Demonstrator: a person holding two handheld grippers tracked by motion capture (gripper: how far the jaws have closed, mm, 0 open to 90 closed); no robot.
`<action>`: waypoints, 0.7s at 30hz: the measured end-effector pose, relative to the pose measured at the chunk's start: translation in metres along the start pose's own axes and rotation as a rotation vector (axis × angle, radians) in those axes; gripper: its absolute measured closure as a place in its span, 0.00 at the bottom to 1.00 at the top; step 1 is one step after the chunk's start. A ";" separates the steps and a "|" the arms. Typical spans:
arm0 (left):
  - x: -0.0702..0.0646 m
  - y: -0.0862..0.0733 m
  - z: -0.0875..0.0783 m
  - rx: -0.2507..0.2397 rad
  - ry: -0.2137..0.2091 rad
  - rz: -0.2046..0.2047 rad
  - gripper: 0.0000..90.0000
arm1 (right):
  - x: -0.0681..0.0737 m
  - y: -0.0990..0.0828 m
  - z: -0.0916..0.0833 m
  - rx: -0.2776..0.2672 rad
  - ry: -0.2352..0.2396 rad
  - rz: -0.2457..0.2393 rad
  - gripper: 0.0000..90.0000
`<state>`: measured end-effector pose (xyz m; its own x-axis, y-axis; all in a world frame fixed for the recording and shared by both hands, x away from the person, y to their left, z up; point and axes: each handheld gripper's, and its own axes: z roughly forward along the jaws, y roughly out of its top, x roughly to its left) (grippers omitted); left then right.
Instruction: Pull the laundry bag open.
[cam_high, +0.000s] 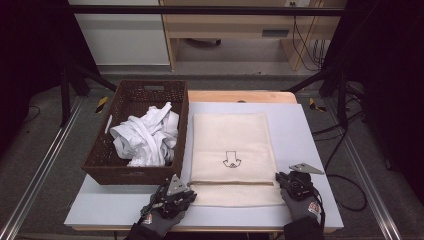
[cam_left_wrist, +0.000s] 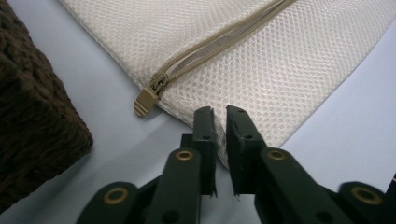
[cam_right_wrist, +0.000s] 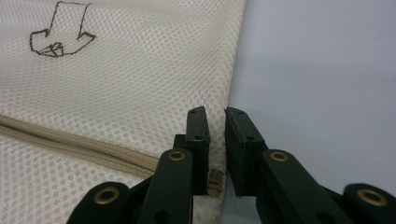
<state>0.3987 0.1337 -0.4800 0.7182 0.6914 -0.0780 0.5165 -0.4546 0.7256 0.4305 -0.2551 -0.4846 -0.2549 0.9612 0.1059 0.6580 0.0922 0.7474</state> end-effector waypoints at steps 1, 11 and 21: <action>0.000 0.001 0.000 0.001 0.000 0.000 0.95 | 0.000 0.000 0.000 0.005 0.004 0.009 0.94; 0.002 0.000 -0.005 -0.034 0.021 0.017 0.89 | 0.002 -0.002 -0.006 -0.005 0.014 0.011 0.91; 0.000 0.007 -0.014 -0.142 -0.019 0.035 0.63 | 0.004 0.003 -0.023 -0.184 0.075 0.015 0.62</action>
<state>0.3958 0.1384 -0.4659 0.7438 0.6654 -0.0631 0.4207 -0.3928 0.8177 0.4151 -0.2568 -0.4667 -0.3022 0.9395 0.1612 0.5234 0.0222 0.8518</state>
